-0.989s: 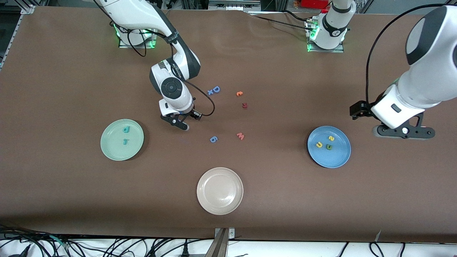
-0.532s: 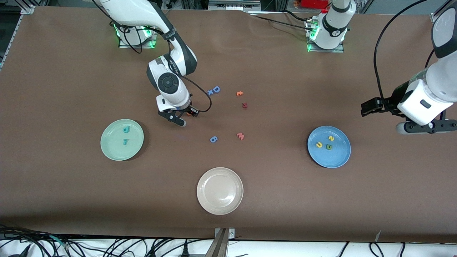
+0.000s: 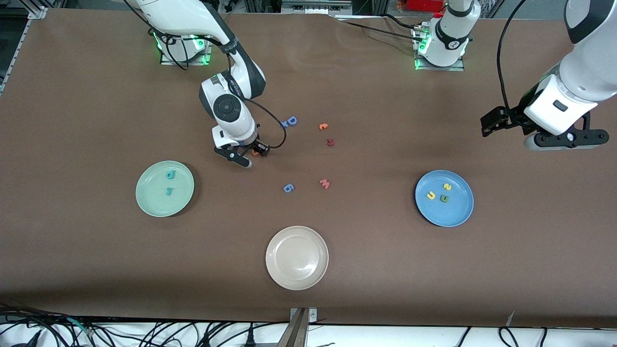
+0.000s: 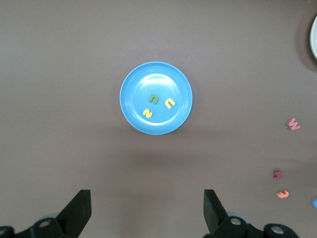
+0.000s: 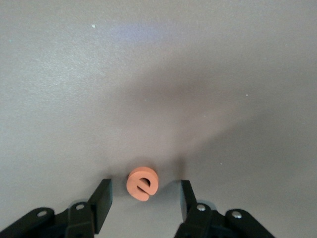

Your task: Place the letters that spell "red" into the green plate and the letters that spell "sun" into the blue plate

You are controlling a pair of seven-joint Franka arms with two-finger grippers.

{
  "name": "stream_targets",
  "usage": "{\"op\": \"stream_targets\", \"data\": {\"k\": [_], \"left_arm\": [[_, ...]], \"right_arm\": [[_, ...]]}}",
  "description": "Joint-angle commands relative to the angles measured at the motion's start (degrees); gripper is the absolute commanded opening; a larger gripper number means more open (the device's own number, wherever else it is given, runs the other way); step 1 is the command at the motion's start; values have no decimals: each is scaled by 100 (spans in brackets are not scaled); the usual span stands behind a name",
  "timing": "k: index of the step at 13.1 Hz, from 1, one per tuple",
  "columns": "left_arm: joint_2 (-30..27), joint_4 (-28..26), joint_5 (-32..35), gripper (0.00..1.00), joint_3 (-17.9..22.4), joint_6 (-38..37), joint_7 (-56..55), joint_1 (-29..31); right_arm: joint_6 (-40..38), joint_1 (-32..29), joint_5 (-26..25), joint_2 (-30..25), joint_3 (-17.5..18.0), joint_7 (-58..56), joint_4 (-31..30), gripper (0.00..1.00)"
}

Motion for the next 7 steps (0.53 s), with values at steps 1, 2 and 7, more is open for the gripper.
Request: {"op": "stream_targets", "data": {"k": [1,2,7], "left_arm": [[-349,-417,-190,100,108,157,125,-83],[-358,-426,-190,100,108,157,221,-161],[-253,-285,-76,100,91,51,248,-127]], "right_arm": [[262,6,31,-190,34,53,-304,64],[332,6,31,-181,34,53,-322,64],[333,24,31,-172,77,36,-322,42]]}}
